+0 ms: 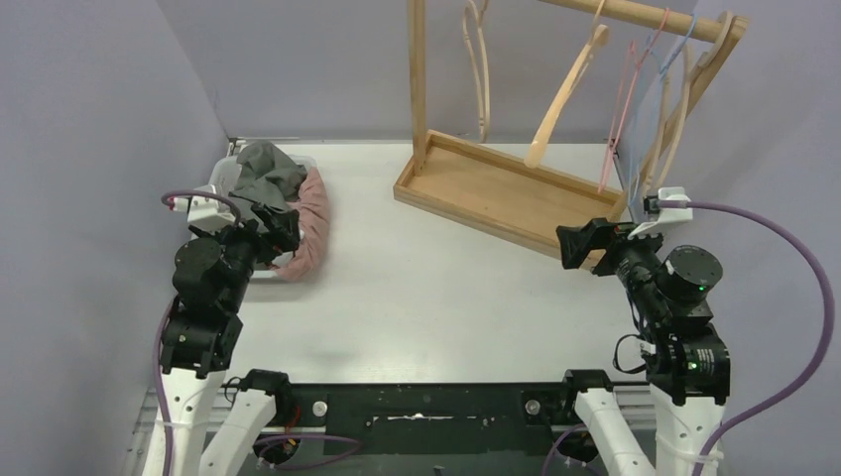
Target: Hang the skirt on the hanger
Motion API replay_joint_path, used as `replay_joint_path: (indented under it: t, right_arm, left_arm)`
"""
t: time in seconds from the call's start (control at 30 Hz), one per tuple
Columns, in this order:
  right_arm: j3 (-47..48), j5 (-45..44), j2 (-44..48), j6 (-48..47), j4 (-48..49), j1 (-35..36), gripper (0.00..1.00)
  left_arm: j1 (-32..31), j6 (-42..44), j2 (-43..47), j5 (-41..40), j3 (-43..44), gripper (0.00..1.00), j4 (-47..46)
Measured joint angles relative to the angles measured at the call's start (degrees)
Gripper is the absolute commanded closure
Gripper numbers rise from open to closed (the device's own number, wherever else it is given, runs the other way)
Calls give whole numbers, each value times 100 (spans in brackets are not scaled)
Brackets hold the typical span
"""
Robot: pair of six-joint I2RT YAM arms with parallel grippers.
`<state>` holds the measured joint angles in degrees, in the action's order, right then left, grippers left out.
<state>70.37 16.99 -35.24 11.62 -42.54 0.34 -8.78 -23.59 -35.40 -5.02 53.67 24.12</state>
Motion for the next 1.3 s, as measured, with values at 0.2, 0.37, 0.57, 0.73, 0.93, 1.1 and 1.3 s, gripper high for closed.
replay_joint_path:
  t: [0.2, 0.37, 0.57, 0.73, 0.93, 1.1, 1.3]
  right_arm:
    - [-1309, 732, 177, 304, 463, -4, 2]
    - [-2669, 1045, 505, 787, 1327, -2, 3]
    - [-3462, 905, 483, 1038, 2317, 326, 5]
    - [-3654, 190, -72, 981, 3119, 1440, 5]
    - [-3663, -907, -1051, 691, 3788, 3091, 6]
    - [-3668, -1397, -1569, 533, 4151, 3576, 8]
    - [-3766, -1751, -1572, 315, 4516, 3615, 13]
  left_arm:
    - [24, -247, -286, -55, -177, 9, -33]
    - [140, -614, -1054, -376, 92, 24, 225]
    - [935, -1064, -2538, -369, 914, 36, 680]
    - [1635, -1360, -3460, -116, 1180, 36, 791]
    - [1917, -1521, -4371, 212, 1379, 38, 702]
    - [2017, -1637, -4852, 433, 1495, 65, 396]
    - [2050, -1801, -5104, 597, 1733, 68, 105]
